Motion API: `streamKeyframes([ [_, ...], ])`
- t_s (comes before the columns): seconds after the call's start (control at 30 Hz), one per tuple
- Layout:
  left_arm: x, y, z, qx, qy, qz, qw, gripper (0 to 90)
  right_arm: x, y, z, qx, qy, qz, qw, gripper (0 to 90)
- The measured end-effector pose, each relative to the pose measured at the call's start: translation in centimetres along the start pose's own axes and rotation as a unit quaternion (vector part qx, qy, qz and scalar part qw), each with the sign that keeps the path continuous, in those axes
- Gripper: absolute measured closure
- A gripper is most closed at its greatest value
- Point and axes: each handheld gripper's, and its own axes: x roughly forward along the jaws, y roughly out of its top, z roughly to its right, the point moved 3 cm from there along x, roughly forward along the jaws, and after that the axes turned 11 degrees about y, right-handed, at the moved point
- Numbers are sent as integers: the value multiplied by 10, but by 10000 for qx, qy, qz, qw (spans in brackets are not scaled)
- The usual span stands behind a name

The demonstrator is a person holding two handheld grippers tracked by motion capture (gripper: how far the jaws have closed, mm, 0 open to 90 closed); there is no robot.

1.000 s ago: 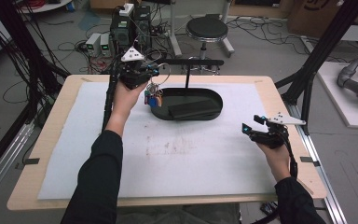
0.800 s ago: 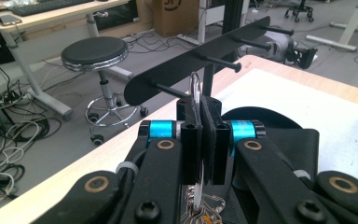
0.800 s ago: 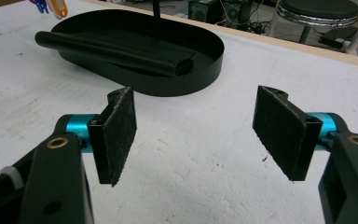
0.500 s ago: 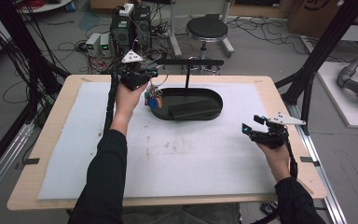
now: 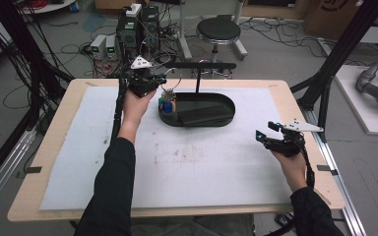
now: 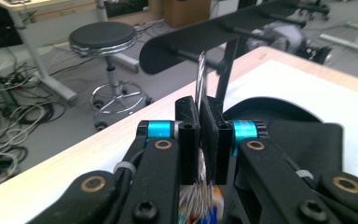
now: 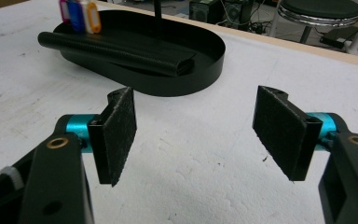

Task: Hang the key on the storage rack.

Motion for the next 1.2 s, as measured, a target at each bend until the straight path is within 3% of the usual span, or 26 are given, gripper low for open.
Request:
streamKeyframes([
  [0.17,-7,-5,1,36,102,-75,9999,787,-1,0,-1,13,-2,14,10000,308],
  [0.3,-21,-6,7,245,176,17,9995,663,0,0,-1,21,3,-12,10000,308],
  [0.43,-35,-7,15,219,117,124,9996,508,0,0,-1,12,-8,1,10000,308],
  [0.53,-60,-11,27,291,-22,334,9990,458,0,0,-1,-9,-21,11,10000,308],
  [0.57,-60,-11,27,291,-22,334,9990,438,0,0,-1,-7,-22,10,10000,308],
  [0.6,-74,-15,32,342,-125,432,9984,437,0,1,-1,1,-21,11,10000,308],
  [0.7,-88,-19,37,343,-118,528,9979,370,0,1,-1,-4,-29,10,10000,308],
  [0.77,-109,-29,43,364,-159,648,9971,353,-1,1,-1,3,-48,35,10000,307],
  [0.87,-122,-38,47,381,-141,711,9966,323,-2,1,-1,24,-76,57,10000,307],
  [0.93,-139,-55,52,432,-203,738,9961,306,-3,1,-1,24,-72,79,9999,307],
  [0.97,-139,-55,52,432,-203,738,9961,297,-3,1,-2,15,-72,78,9999,307],
  [1.07,-154,-78,52,345,-276,644,9969,259,-4,2,-3,7,-78,98,9999,305],
  [1.1,-154,-78,52,345,-276,644,9969,251,-4,2,-3,-2,-76,101,9999,305],
  [1.13,-159,-90,49,346,-255,597,9973,243,-4,2,-3,-3,-83,102,9999,302],
  [1.2,-161,-98,47,315,-235,581,9975,236,-5,2,-3,-4,-82,100,9999,300],
])
